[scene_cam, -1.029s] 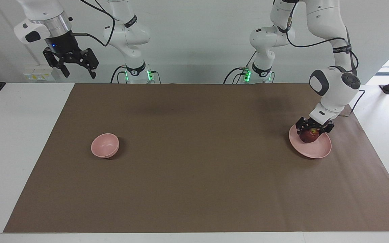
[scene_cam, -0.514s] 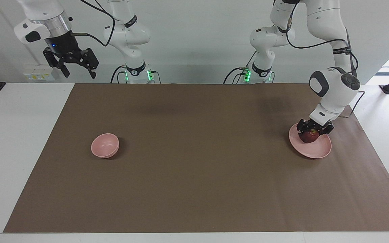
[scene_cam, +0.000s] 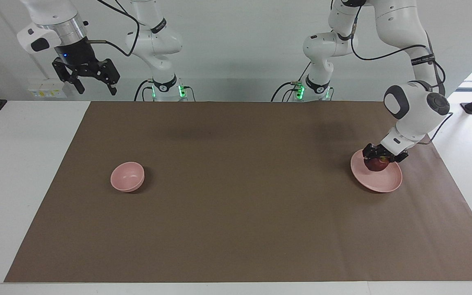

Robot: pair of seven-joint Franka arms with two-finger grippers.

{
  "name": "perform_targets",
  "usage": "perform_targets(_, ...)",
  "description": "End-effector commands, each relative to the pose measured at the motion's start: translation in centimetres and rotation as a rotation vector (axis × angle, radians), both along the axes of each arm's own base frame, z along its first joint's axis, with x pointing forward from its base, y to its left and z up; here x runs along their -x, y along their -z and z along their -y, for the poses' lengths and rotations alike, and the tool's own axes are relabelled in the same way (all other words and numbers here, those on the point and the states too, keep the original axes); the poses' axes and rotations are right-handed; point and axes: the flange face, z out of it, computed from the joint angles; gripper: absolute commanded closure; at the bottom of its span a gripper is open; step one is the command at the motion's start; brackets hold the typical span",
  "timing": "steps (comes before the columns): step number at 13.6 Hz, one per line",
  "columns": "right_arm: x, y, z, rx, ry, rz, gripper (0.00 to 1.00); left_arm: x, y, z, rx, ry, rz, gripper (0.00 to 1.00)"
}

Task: Move apple from plate to bowl
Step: 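Lower the left gripper onto the red apple on the plate and grasp it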

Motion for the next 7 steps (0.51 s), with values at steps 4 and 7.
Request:
perform_targets(4,1.1,-1.2,-0.7,-0.018,-0.067,0.023,0.0,-2.3,-3.3,1.5,0.139,-0.039,-0.087,1.0)
perform_targets(7,1.1,-0.3,-1.3,-0.062,-0.142,0.008,0.0,-2.4,-2.9,4.1,0.224,-0.087,-0.121,1.0)
